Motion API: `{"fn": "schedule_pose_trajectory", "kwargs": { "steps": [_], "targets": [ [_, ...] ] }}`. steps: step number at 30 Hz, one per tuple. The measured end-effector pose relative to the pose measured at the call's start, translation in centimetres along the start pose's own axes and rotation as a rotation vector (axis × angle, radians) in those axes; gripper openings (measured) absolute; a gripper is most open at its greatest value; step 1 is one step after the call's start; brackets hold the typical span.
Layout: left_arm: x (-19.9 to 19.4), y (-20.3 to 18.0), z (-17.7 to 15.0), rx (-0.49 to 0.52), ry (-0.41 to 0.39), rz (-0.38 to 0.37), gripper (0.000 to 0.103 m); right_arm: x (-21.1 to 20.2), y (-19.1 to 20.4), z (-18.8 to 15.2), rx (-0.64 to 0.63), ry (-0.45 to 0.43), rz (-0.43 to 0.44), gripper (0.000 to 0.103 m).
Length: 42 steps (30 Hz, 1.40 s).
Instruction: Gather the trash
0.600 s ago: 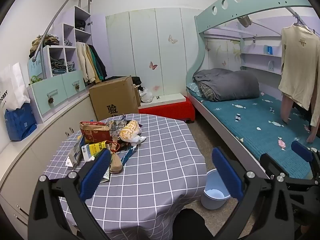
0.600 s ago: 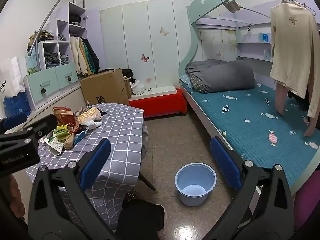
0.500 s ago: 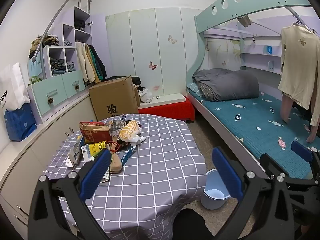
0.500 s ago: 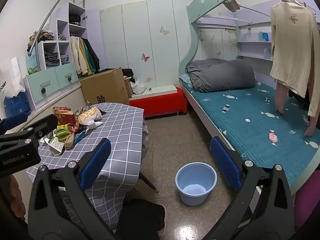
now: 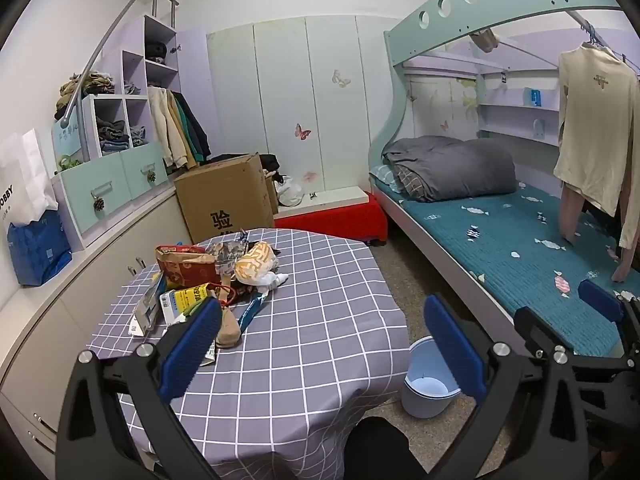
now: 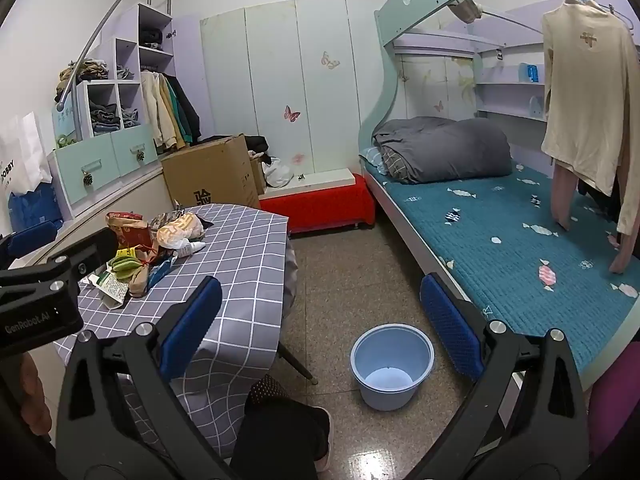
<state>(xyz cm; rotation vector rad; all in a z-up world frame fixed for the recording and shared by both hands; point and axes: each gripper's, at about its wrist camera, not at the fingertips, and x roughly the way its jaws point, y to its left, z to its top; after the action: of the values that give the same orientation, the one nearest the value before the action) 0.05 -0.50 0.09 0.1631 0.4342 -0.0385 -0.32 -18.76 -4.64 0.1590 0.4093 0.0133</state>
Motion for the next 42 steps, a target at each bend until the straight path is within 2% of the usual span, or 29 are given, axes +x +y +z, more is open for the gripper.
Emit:
{"fn": "schedule_pose_trajectory", "kwargs": {
  "steps": [42],
  "targets": [
    [-0.2,-0.8,-0.3,0.006,0.001,-0.004,0.099,0.8,0.7,-1.2,0.002,0.013,0.007,0.097]
  ]
}}
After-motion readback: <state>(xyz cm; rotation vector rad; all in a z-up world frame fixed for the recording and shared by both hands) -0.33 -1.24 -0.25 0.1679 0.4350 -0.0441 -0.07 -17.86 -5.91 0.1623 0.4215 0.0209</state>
